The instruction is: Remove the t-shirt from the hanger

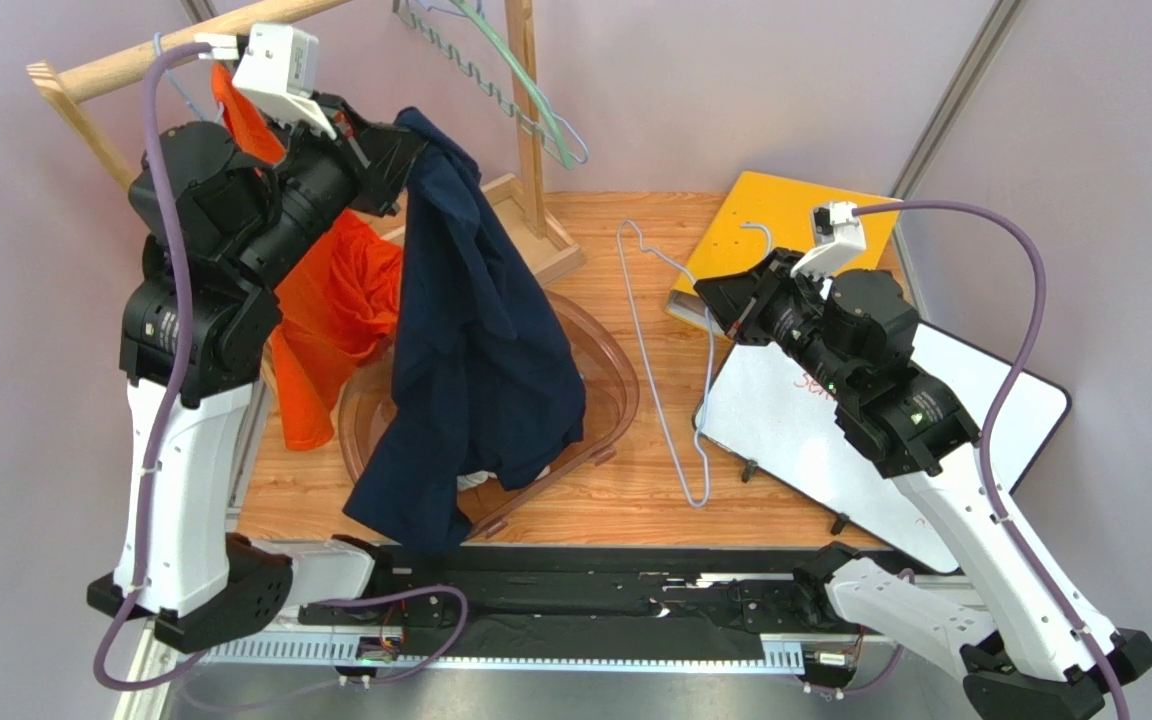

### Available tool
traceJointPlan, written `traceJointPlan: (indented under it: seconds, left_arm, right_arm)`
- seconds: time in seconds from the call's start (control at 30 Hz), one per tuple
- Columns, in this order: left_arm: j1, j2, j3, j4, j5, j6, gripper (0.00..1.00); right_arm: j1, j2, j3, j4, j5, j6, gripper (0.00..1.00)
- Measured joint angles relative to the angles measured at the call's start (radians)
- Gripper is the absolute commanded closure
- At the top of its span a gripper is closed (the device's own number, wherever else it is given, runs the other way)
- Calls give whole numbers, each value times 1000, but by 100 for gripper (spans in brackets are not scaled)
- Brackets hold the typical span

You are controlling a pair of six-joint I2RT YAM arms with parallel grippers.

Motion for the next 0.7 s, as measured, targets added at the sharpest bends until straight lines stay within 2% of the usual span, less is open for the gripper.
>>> traceJointPlan:
  seconds: [0.13,0.23,0.27,0.3,0.4,0.6,0.7]
  left_arm:
    - [0,-87,-170,42,-8,0,100]
    - [0,-180,-387,99,3,-26,100]
    - [0,-277,-633,135,6,-79,100]
    - [0,-286,-657,131,6,-86,100]
    - [0,-394,-905,145,1,-154,100]
    - [0,-583,-1141,56,-48,-278,100]
    - [0,-668,-1263,62,-79,-374,100]
  right_arm:
    - [0,9,-6,7,-1,0,100]
    - [0,10,-19,11,-1,0,100]
    - [0,11,-25,15,-1,0,100]
    - [0,11,-25,15,-1,0,100]
    - [0,13,-27,19,-7,0,100]
    - [0,20,-37,28,-16,1,100]
    - [0,26,-46,33,-34,4,100]
